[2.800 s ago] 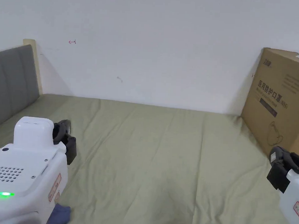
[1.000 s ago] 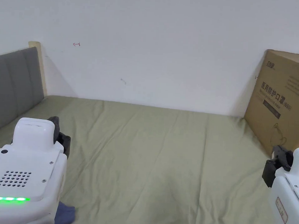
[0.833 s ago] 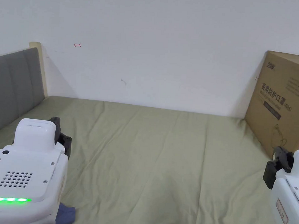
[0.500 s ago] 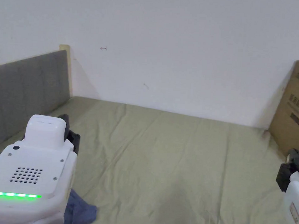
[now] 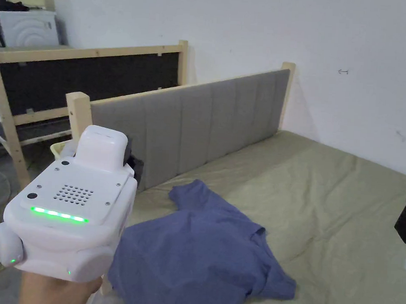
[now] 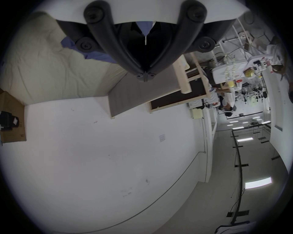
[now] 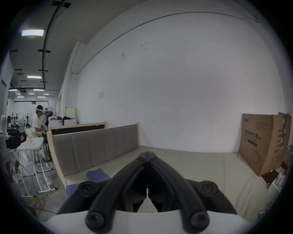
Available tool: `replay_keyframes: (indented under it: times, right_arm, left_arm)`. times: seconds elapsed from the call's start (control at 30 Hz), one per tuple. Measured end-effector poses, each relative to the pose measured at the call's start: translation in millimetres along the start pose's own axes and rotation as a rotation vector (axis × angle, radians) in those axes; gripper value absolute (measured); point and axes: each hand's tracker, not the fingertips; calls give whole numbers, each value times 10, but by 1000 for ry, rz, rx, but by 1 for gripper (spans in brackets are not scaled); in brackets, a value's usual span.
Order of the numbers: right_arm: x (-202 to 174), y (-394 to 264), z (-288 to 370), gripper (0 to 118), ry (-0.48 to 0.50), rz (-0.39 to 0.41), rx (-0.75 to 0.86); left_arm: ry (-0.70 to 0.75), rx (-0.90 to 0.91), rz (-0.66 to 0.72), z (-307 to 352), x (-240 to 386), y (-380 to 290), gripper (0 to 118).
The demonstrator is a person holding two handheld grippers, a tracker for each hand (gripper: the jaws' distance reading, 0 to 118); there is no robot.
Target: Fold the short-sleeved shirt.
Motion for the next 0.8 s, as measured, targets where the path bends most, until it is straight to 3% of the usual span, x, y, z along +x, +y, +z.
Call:
replay_keyframes:
  times: [0.17,0.27,0.33,0.47,0.53,0.67,0.8]
  right_arm:
    - [-153,-66,-21,0,37,14,-5]
    - [-148,-105,-21,0,48,21,-22]
    - [-129,-143,-32,0,43,33,-44]
    - [-107,-207,-71,0,50,23,-84]
    - [-142,-255,-106,0,48,31,-105]
    - [-221,-364,-135,0,79,24,-157]
    - [-246,-460,-155,0,84,30,-187]
  left_arm:
    - [9,-46,-1,-101,-63,-57,0]
    - [-53,-95,17,-251,-5,-41,0]
    - [-176,-168,71,-484,47,29,0]
    - [-465,-655,314,-1407,203,44,0]
    - [-552,-908,320,-1855,443,-272,0]
    - [-455,-1157,148,-2250,934,-989,0]
    - [-435,-1232,195,-2501,1117,-1523,0]
